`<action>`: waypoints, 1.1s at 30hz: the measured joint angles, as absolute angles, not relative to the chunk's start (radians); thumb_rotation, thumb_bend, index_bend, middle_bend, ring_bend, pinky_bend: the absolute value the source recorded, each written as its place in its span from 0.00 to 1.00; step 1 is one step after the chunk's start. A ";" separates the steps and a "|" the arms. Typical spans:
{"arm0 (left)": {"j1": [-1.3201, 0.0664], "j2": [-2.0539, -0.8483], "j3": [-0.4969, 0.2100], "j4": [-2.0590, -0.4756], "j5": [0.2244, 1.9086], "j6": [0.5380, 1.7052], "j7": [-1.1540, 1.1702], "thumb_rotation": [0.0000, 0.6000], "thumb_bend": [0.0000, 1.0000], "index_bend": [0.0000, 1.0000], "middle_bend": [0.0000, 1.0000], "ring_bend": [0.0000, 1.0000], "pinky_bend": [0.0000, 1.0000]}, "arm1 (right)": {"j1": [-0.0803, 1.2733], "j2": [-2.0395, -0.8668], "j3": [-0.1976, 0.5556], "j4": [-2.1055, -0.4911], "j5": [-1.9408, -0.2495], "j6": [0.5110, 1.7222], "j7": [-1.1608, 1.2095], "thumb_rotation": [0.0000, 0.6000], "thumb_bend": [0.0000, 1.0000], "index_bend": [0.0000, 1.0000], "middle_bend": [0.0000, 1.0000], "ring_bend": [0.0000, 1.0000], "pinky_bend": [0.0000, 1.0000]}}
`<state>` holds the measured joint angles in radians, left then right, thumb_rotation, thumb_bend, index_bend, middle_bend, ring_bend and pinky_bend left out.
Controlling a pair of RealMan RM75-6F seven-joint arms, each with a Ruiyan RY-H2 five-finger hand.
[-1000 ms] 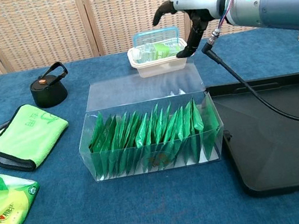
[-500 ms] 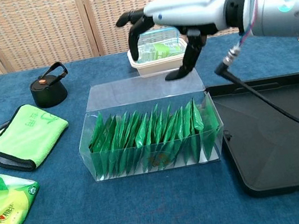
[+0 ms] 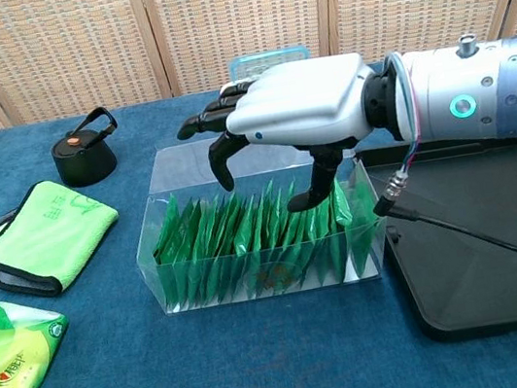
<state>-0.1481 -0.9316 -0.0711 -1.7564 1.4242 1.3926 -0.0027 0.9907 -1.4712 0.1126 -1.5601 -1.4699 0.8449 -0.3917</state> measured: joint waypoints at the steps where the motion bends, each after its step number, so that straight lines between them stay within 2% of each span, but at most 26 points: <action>1: -0.150 -0.933 -0.071 -1.756 1.424 1.390 0.000 1.00 0.05 0.00 0.00 0.00 0.00 | 0.991 -1.475 0.113 -1.557 -1.466 0.842 -0.396 1.00 0.41 0.38 0.06 0.00 0.05; 14: -0.155 -0.938 -0.067 -1.764 1.425 1.383 0.020 1.00 0.05 0.00 0.00 0.00 0.00 | 0.989 -1.518 0.098 -1.513 -1.444 0.824 -0.426 1.00 0.42 0.40 0.06 0.00 0.05; 25: -0.158 -0.938 -0.065 -1.769 1.425 1.380 0.025 1.00 0.05 0.00 0.00 0.00 0.00 | 0.981 -1.559 0.093 -1.467 -1.420 0.818 -0.427 1.00 0.51 0.43 0.06 0.00 0.05; 33: -0.158 -0.936 -0.065 -1.770 1.424 1.380 0.019 1.00 0.05 0.00 0.00 0.00 0.00 | 0.977 -1.580 0.094 -1.442 -1.428 0.832 -0.414 1.00 0.58 0.53 0.08 0.00 0.09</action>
<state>-0.1577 -0.9356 -0.0650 -1.7698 1.4235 1.3796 0.0192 0.9774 -1.5801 0.0945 -1.4425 -1.4284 0.8318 -0.4144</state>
